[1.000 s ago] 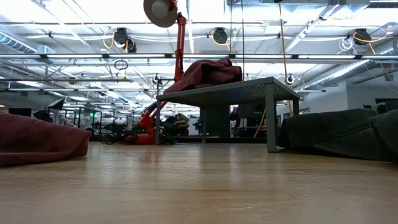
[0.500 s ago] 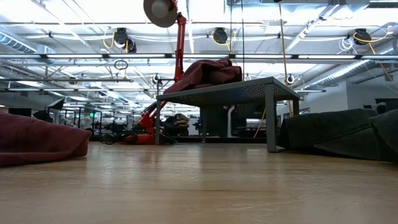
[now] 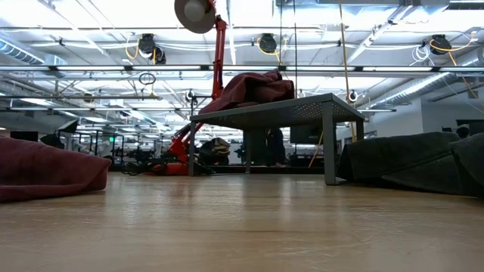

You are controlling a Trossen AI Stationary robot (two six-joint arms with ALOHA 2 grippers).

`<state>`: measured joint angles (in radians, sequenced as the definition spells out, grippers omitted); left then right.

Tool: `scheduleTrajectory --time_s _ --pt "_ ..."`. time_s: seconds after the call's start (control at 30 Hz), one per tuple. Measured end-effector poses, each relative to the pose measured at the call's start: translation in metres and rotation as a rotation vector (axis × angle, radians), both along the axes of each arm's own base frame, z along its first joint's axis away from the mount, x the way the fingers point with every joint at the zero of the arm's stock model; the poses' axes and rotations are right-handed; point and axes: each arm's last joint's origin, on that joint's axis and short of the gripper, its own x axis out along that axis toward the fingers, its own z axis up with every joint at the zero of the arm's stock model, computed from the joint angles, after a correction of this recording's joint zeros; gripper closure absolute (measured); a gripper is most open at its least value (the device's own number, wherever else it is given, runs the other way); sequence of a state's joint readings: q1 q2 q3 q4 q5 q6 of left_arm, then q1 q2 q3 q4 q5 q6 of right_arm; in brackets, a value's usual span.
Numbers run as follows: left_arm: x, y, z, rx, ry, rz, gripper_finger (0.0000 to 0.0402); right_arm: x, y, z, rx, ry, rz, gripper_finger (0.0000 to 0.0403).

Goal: Pick & Place hat
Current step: Stack the red cap on top of the red cap on the shelf

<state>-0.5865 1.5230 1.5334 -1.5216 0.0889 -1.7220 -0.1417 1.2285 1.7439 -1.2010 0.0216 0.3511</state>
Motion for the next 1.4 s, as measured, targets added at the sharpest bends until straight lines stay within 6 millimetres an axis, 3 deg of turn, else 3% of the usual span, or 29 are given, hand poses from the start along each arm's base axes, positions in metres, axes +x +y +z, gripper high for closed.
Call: scheduleTrajectory --time_s 0.23,0.43,0.6,0.8,1.07,1.4 --pt "-0.003 0.001 -0.027 0.027 0.085 0.025 0.0135 0.0 0.0 0.0 0.0 -0.006 -0.001 0.0232" --pt "-0.001 0.001 -0.053 0.042 0.092 0.054 0.0118 0.006 -0.001 -0.01 0.005 0.02 -0.002 0.0231" --pt "-0.005 0.003 -0.074 0.069 0.131 0.073 0.0134 0.01 -0.001 -0.028 0.014 0.084 -0.002 0.0233" --pt "-0.008 0.006 -0.084 0.119 0.141 0.068 0.0162 0.016 -0.002 -0.05 0.035 0.148 -0.015 0.0234" --pt "-0.001 0.002 -0.11 0.048 0.03 0.089 0.0188 0.028 -0.004 -0.074 0.034 0.149 -0.013 0.0236" --pt "-0.012 0.008 -0.134 0.083 0.105 0.147 0.023 0.033 -0.005 -0.078 0.029 0.11 -0.013 0.0237"
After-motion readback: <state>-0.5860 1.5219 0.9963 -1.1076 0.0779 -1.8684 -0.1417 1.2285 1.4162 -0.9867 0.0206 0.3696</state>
